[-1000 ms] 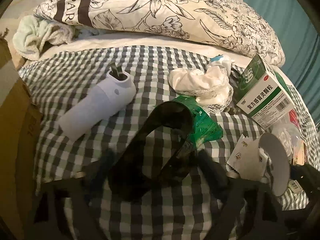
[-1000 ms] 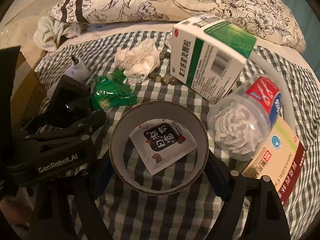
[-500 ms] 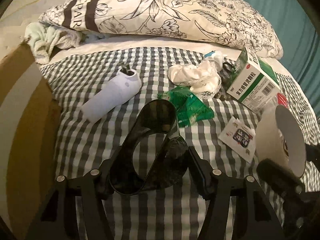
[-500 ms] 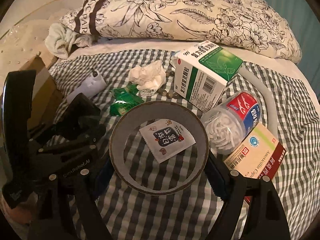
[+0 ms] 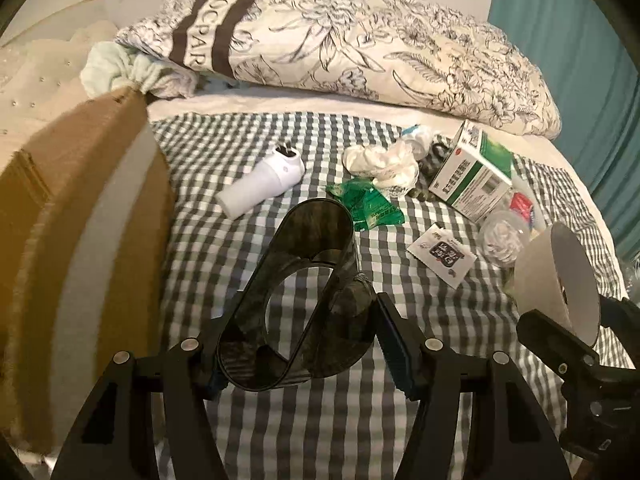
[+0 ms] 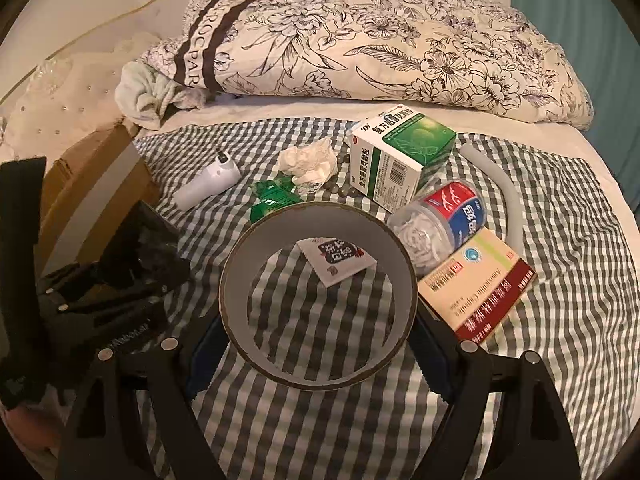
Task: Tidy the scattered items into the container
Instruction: 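Carry the eye mask and tape roll into the box and release both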
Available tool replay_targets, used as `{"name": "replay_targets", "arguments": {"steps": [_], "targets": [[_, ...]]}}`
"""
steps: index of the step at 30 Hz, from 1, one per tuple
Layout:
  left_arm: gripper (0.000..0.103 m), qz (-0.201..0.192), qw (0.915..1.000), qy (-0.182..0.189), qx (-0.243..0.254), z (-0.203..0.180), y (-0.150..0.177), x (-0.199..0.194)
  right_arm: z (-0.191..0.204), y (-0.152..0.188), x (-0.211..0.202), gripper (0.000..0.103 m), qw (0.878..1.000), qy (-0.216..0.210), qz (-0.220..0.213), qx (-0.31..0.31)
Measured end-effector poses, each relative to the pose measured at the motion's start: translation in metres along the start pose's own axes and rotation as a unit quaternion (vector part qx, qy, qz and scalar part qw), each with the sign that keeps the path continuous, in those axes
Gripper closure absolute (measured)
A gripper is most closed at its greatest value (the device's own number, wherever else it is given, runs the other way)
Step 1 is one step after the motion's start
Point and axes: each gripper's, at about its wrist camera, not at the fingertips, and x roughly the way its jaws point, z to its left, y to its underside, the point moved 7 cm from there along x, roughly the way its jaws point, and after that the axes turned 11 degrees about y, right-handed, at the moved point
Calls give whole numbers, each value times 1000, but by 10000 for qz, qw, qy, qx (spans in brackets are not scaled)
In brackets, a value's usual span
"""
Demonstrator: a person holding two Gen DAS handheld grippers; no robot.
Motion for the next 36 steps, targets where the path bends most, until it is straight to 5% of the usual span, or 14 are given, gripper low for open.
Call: {"name": "replay_targets", "arguments": {"steps": [12,19,36], "targets": [[39,-207,9998,-32,32,-4,-8,-64,-1,-2,-51,21,9996,-106,-256,77],[39,-501,9986,-166,-104,28,-19,-113,24,-18,-77,21,9987,-272,-432,-22],[39,-598,9891,-837,-1058,184,-16,-166,199,-66,-100,21,9852,-1164,-714,-1038]]}}
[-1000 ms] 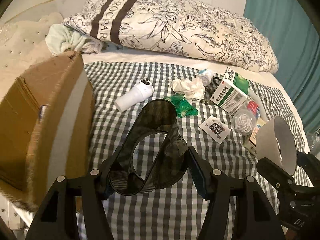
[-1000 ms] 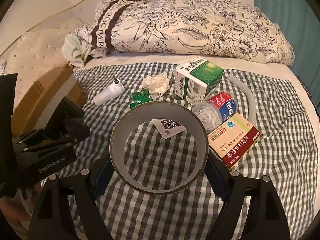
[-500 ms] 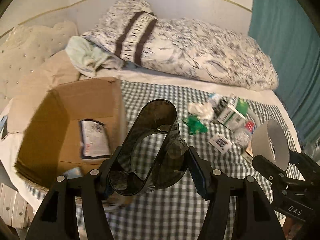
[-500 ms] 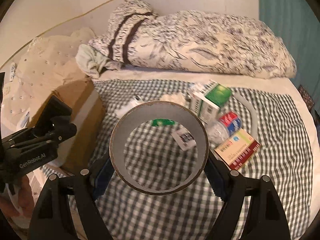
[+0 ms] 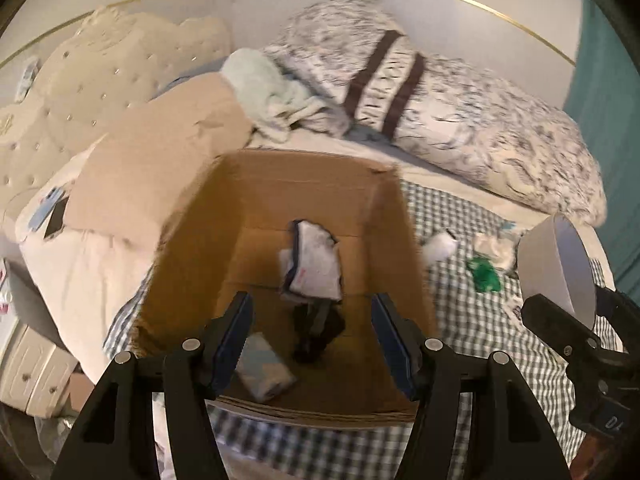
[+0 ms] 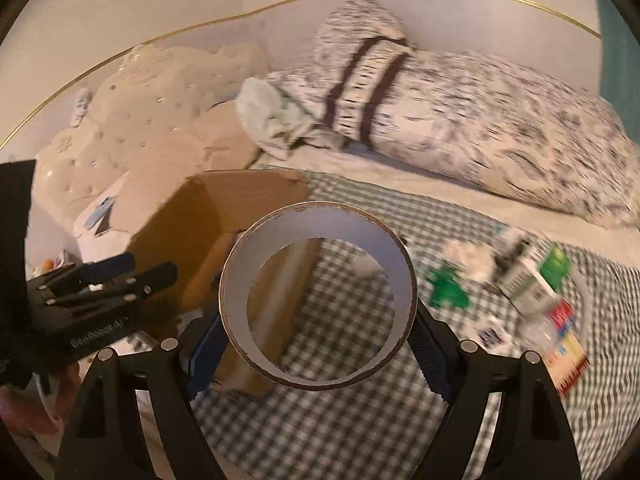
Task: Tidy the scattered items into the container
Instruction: 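Carry the eye mask and tape roll into the box and release both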
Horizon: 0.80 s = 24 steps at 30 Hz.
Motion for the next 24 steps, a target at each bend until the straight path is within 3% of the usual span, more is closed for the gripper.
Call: {"name": "replay_targets", "arguments": {"steps": [12,14,17,21,24], "targets": [[38,171,9990,-109,-391,54,4,24,82,-16,35,21,9968,-386,85,-692],[32,179,9985,-236,-451,63,4,23,91,-11,42,21,9956,-414,154,-822],[23,129,9978,-416,-500,74,4,18,100,0,57,19,9926,-191,390,-1134],[19,-6,9983,-220,-543,72,3,9,102,8,67,17,9896,250,496,-1329],[19,-17,9986,-177,-493,64,3,7,100,8,64,17,9894,311,483,-1334]]}}
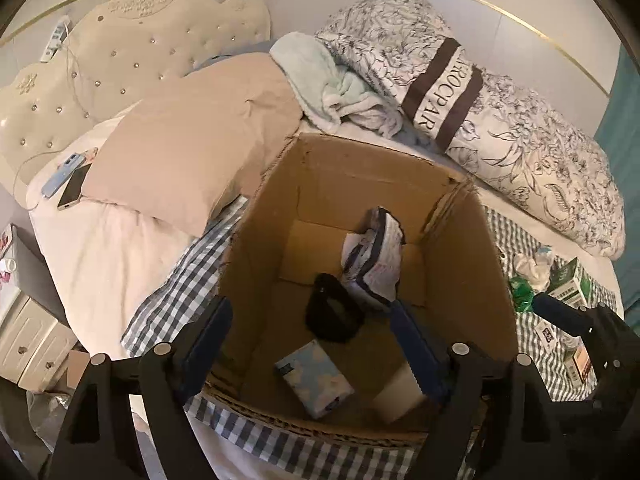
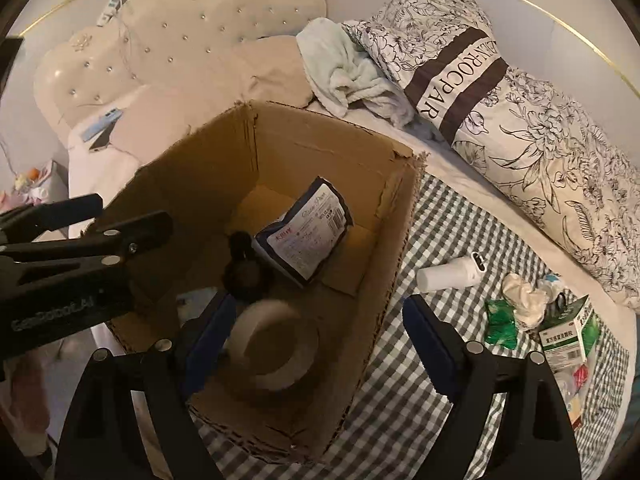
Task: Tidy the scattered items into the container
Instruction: 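Carry the eye mask and tape roll into the box and release both, then move both grippers back over the remaining items on the sheet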
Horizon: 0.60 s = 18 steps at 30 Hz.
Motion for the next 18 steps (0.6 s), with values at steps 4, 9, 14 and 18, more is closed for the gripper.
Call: {"name": "replay_targets", "arguments": {"steps": [4,9,14,18], "targets": [[14,41,9999,83,88,-19,3,0,-17,2,-11,17,9997,-38,-101,225],[6,-12,9987,351,382,-63,6,-6,-58,19,-24,17,9977,32,-128,665],[0,-74,9950,692,718,-126,15,-6,-119,52,-33,12,9919,313,-112,1229],[0,8,9908,949,960,-180,33,10,-180,89,-33,6,9790,698,-22,1915]]}}
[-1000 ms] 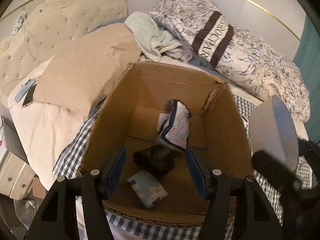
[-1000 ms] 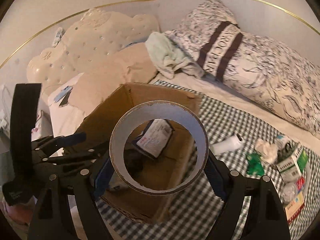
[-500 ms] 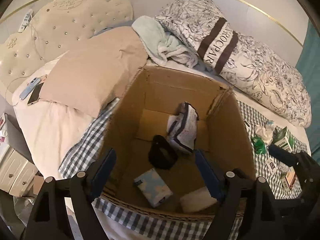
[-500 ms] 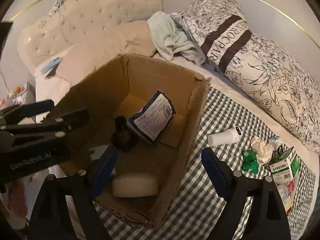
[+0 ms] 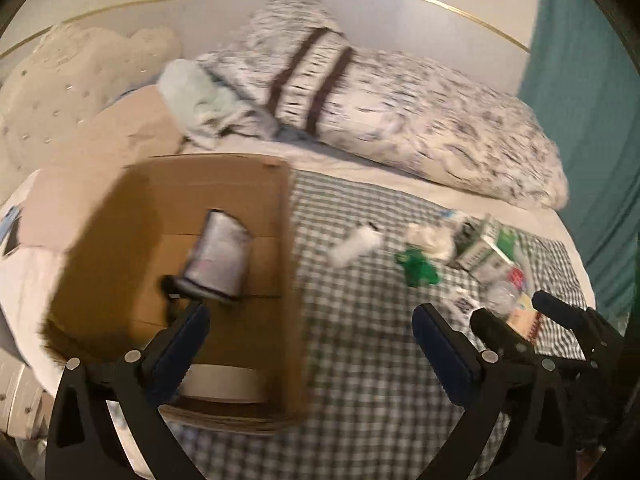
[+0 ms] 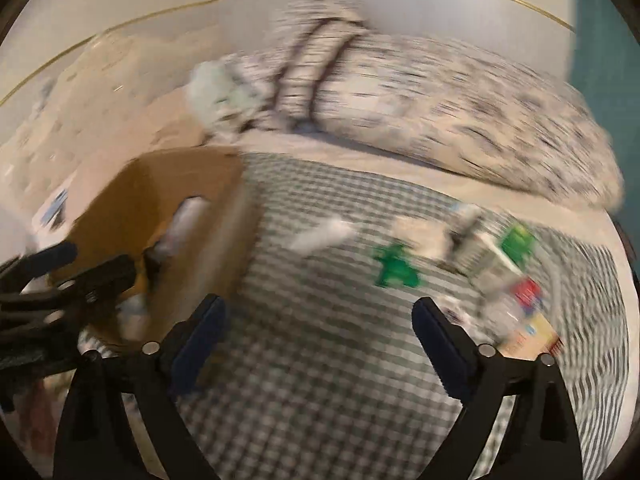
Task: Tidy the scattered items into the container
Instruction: 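Move both grippers back over the remaining items on the sheet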
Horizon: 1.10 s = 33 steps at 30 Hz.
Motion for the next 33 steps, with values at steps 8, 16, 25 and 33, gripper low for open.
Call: {"name": "replay_targets", "arguments": {"steps": [8,16,25,33], "targets": [[0,362,9990,179,202,-61,27,60,-128,40,27,6,9901,755,423,1101],[0,530,9984,119,185,-67,34,107,-162,64,52,6,9859,690,580,1409],[0,595,9978,-86,269,-51,27,144,-137,59,86,6,9910,500,596,1093],[0,585,9982,-118,76,-25,2,189,-114,49,122,6,9939,374,697,767]]}}
